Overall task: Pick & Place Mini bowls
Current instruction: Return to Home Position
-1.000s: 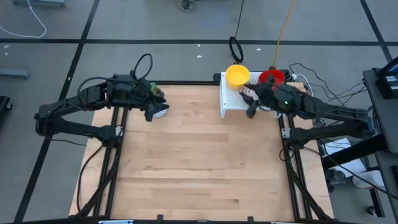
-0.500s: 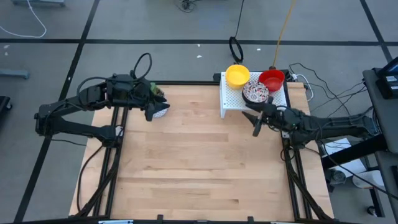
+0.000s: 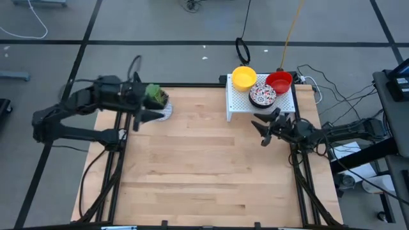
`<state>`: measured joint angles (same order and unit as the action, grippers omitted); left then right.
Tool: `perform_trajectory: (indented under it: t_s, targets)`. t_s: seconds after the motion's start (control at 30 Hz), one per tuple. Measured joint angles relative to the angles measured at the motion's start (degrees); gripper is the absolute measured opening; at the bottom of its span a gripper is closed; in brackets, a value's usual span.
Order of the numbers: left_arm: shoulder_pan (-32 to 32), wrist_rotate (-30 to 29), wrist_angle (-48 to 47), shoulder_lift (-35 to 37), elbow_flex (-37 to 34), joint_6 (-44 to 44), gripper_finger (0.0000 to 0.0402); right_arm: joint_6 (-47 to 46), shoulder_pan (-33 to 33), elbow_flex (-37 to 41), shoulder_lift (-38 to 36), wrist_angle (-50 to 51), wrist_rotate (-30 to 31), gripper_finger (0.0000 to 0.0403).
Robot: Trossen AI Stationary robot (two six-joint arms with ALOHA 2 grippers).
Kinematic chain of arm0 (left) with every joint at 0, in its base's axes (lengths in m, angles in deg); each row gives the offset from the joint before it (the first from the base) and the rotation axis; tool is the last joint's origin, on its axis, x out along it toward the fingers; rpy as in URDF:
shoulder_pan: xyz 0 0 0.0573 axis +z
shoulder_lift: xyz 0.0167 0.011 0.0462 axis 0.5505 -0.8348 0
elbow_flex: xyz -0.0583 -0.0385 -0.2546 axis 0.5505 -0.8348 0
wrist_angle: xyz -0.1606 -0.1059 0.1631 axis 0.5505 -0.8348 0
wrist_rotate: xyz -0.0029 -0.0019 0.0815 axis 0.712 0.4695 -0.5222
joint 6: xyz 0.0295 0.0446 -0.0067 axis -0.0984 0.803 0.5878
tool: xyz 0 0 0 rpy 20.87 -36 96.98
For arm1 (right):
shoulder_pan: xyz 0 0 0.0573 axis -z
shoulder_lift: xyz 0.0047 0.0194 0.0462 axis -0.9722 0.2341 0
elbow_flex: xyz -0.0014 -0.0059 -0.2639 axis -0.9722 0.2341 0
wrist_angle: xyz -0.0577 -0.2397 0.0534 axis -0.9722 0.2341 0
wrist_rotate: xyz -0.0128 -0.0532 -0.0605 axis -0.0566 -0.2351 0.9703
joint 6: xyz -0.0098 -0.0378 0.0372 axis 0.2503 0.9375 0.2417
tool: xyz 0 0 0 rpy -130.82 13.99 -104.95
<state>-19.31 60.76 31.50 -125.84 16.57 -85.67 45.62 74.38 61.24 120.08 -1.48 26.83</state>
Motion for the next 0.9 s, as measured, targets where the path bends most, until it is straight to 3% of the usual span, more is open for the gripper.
perform_trajectory:
  t_s: [0.13,0.33,0.63,0.9]
  targets:
    - [-2.1,1.3,0.4,5.1,-0.7,0.9,0.0189,0.0,0.0,1.7,-0.1,-1.9,-0.1,0.0165]
    - [-8.2,-7.8,3.2,13.0,-8.8,-1.0,0.0189,0.1,0.0,2.4,0.1,-0.3,-0.2,0.0165]
    - [-15.0,-8.4,24.9,24.8,-30.6,-2.2,0.0189,-2.5,0.0,2.5,0.1,1.9,-0.1,0.0165]
    - [-17.5,-8.4,40.6,29.7,-45.4,-2.5,0.0189,-2.5,0.0,2.5,0.1,2.7,-0.1,0.0165]
